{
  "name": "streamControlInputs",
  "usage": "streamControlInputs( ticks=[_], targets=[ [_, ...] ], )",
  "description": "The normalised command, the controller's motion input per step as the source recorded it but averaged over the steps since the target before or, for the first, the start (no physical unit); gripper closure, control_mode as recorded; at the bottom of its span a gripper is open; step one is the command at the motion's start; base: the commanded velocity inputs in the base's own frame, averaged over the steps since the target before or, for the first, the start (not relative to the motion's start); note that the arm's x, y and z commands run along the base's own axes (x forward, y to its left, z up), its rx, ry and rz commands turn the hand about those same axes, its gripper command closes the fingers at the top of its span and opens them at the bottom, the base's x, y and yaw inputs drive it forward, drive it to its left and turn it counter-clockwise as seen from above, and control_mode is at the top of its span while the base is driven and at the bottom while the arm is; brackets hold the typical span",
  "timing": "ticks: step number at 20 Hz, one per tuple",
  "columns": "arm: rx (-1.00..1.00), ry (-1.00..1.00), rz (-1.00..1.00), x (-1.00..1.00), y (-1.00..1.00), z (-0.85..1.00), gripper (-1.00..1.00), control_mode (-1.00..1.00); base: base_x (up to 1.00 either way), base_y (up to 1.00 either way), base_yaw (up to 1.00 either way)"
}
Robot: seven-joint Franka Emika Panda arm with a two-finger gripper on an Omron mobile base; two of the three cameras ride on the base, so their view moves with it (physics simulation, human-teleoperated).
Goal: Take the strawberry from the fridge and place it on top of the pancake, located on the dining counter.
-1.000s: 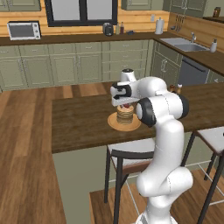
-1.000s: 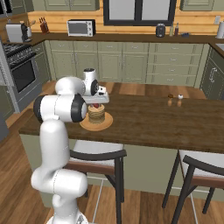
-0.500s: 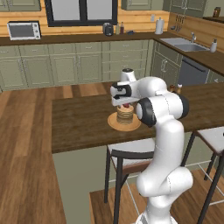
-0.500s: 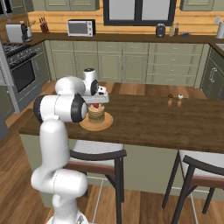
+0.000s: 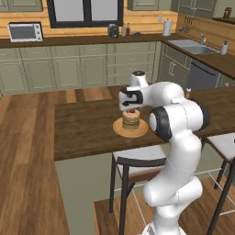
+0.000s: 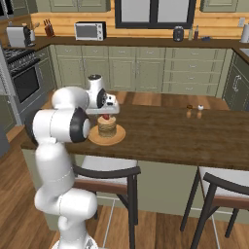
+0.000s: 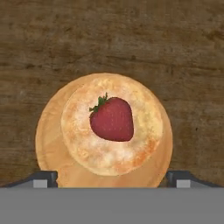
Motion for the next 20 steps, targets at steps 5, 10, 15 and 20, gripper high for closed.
streamControlInputs(
  ticks=[5, 10, 15, 20],
  targets=[
    [0.04, -0.12, 0.0, -0.91, -0.01, 0.36, -1.0, -1.0, 0.0, 0.0, 0.0],
    [0.11, -0.06, 0.0, -0.97, -0.09, 0.84, -1.0, -1.0, 0.0, 0.0, 0.0],
    [0.06, 0.0, 0.0, -0.81, -0.01, 1.0, -1.0, -1.0, 0.0, 0.0, 0.0],
    [0.04, -0.01, 0.0, -1.0, -0.04, 0.86, -1.0, -1.0, 0.0, 0.0, 0.0]
  ],
)
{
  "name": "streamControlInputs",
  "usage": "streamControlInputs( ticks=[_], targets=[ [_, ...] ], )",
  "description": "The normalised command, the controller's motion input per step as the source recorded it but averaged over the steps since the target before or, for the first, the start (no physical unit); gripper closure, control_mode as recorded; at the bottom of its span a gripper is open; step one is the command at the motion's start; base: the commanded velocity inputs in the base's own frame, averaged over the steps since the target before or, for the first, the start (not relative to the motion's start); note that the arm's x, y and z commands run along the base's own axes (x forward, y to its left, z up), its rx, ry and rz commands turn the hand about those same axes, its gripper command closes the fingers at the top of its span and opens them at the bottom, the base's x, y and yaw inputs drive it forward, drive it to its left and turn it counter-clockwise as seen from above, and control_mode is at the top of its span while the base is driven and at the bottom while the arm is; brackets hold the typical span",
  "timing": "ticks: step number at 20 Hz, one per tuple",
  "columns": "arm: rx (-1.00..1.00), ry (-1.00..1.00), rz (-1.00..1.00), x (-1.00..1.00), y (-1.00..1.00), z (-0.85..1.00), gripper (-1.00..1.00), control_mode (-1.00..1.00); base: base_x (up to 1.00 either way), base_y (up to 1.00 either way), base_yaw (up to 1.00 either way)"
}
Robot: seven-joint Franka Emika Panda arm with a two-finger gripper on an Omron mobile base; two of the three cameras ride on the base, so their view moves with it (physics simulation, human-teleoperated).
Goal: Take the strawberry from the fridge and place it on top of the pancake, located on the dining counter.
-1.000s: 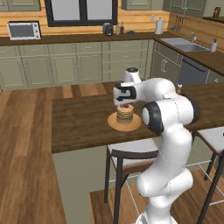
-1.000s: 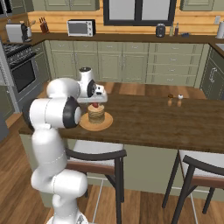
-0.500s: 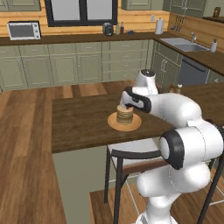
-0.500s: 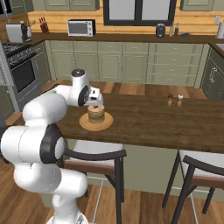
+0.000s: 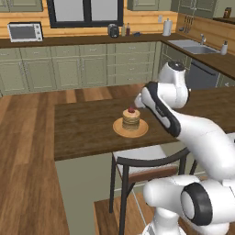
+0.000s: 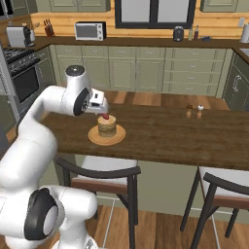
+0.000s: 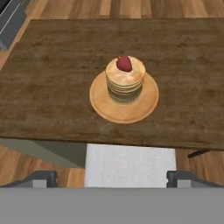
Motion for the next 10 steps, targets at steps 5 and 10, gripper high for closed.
streamControlInputs(
  ticks=[5, 10],
  targets=[
    [0.0, 0.0, -0.01, -1.0, -0.03, 0.73, -1.0, -1.0, 0.0, 0.0, 0.0],
    [0.0, 0.0, -0.04, -1.0, 0.0, 0.64, -1.0, -1.0, 0.0, 0.0, 0.0]
  ],
)
